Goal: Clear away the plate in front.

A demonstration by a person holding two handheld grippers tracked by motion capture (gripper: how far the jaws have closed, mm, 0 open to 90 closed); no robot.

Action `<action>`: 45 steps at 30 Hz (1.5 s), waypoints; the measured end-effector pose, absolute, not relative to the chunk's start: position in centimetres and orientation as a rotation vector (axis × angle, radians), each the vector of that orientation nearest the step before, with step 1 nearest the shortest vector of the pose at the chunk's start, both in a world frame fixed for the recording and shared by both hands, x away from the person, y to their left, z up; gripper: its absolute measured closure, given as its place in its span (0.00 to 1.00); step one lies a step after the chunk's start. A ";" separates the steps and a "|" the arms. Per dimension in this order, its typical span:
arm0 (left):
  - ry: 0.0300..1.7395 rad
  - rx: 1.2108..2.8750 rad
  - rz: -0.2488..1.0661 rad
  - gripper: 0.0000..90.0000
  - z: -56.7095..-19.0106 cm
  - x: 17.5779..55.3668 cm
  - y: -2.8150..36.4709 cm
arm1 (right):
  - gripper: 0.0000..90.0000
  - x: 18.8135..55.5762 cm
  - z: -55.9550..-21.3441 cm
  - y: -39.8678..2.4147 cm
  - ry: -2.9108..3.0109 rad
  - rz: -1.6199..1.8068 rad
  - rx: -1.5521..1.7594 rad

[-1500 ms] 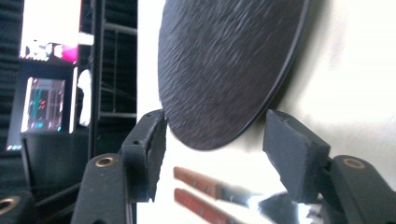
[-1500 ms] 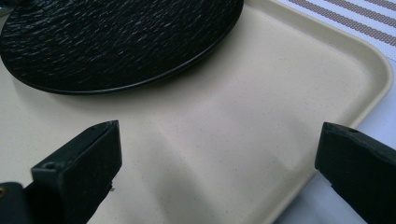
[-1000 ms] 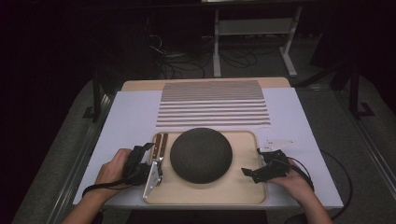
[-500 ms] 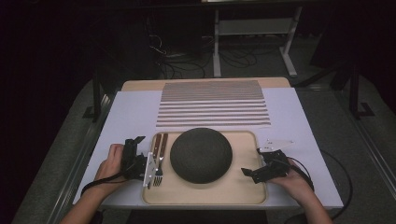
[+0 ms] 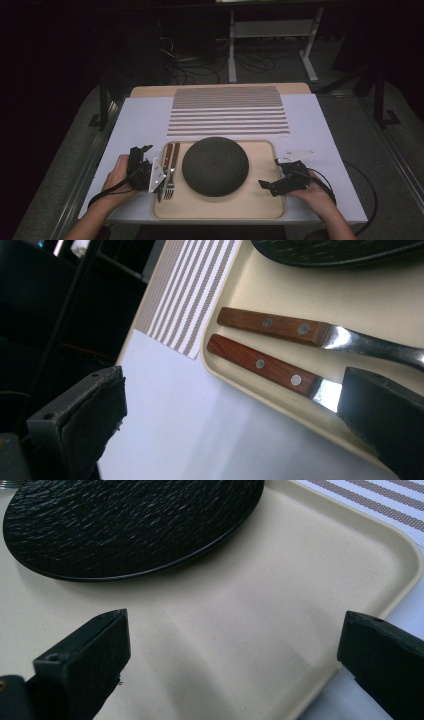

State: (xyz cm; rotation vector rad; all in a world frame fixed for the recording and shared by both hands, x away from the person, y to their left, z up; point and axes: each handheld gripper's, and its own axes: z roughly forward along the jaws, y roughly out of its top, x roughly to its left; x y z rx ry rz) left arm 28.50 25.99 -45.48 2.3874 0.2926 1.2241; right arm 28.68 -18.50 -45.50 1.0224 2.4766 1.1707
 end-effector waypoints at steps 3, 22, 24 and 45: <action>0.330 2.382 1.186 0.00 -45.4 28.7 26.2 | 0.00 28.7 -45.5 -18.5 2.476 1.171 1.022; 0.608 2.290 0.880 0.00 -44.9 29.9 27.1 | 0.00 28.6 -45.4 -18.5 2.476 1.170 1.011; 0.636 2.267 0.846 0.00 -44.9 30.0 27.3 | 0.00 28.6 -45.4 -18.5 2.477 1.170 1.011; 0.853 2.090 0.546 0.00 -44.2 31.1 29.1 | 0.00 28.6 -45.4 -18.3 2.482 1.175 1.008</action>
